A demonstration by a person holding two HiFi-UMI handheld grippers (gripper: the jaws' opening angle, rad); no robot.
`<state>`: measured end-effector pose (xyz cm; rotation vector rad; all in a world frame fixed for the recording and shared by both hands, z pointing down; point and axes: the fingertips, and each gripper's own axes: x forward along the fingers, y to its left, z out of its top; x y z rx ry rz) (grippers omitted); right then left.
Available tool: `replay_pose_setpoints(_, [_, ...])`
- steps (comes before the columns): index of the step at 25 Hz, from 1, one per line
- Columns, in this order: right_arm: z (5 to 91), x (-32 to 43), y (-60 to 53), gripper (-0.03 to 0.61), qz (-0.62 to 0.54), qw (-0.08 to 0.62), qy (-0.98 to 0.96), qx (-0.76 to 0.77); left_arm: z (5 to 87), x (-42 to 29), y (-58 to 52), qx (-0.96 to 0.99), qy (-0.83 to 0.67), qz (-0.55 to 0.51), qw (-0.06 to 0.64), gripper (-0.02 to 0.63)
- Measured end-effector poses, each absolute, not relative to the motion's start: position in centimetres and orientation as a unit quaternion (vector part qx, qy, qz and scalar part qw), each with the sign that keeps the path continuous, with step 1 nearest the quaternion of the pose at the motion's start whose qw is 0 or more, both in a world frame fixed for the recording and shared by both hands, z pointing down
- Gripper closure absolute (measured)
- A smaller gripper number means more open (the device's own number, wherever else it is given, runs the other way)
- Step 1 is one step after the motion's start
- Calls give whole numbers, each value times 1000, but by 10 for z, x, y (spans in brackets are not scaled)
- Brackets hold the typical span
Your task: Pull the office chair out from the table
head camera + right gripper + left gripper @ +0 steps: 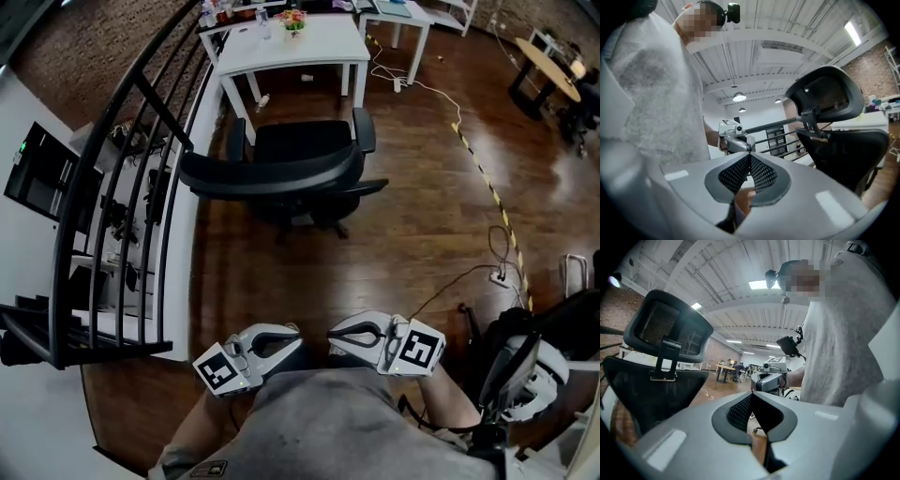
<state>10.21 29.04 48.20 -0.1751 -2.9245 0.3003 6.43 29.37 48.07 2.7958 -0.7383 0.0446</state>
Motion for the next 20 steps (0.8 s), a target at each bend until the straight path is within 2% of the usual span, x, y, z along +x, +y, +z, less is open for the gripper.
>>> replay_pose_setpoints(6, [483,126,313,572,90,105,-988,-64,481,89,318,962,-244,22,124,611])
replay_pose_setpoints(20, [497,113,362,572,117,95,-988,-31,497,88,354,972,-193,27,132,611])
